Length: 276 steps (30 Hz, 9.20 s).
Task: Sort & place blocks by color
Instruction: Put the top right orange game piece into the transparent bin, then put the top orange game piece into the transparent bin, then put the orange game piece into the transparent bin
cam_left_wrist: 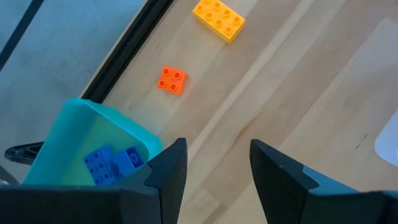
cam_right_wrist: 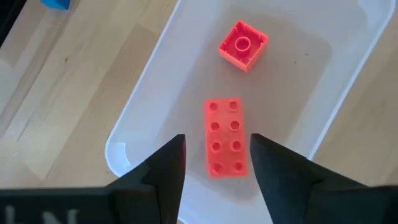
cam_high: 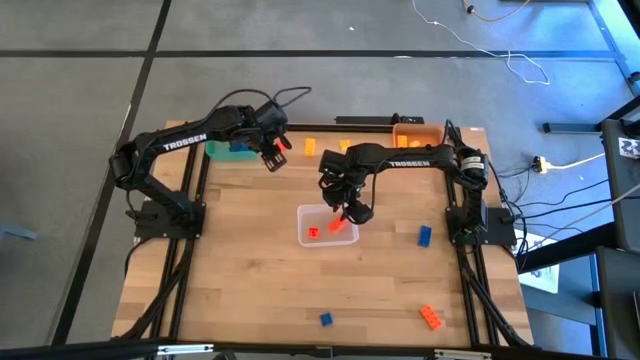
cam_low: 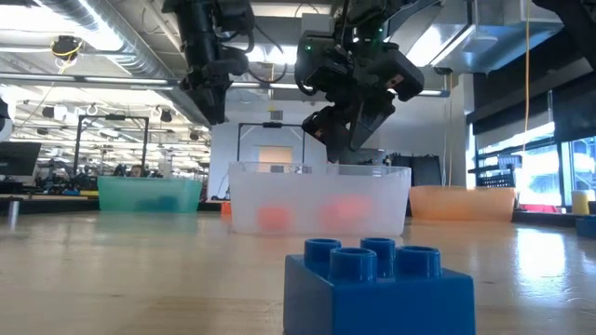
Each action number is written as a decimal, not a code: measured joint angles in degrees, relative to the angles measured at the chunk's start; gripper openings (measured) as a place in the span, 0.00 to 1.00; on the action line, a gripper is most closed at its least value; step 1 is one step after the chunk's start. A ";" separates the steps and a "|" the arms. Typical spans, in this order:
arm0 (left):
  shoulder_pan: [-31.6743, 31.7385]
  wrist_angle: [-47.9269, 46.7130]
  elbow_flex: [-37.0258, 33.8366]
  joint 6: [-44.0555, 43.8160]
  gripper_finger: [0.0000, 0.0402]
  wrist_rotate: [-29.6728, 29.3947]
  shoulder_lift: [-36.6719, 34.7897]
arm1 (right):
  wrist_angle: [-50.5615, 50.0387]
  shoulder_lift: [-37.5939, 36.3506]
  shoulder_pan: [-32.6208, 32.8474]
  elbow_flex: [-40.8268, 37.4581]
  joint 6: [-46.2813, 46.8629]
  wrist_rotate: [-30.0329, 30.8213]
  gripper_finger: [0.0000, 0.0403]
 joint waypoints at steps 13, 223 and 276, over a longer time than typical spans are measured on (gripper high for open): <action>1.42 0.14 0.00 -8.71 0.41 0.04 0.00 | -4.11 0.02 -2.67 5.15 1.90 1.43 0.45; -23.76 11.19 0.03 7.43 0.44 1.58 -2.11 | -29.53 -51.23 29.69 -12.15 81.44 4.59 0.45; -23.72 8.62 0.02 10.57 0.44 2.43 -2.67 | 19.75 -17.57 60.21 -35.52 138.19 6.79 0.45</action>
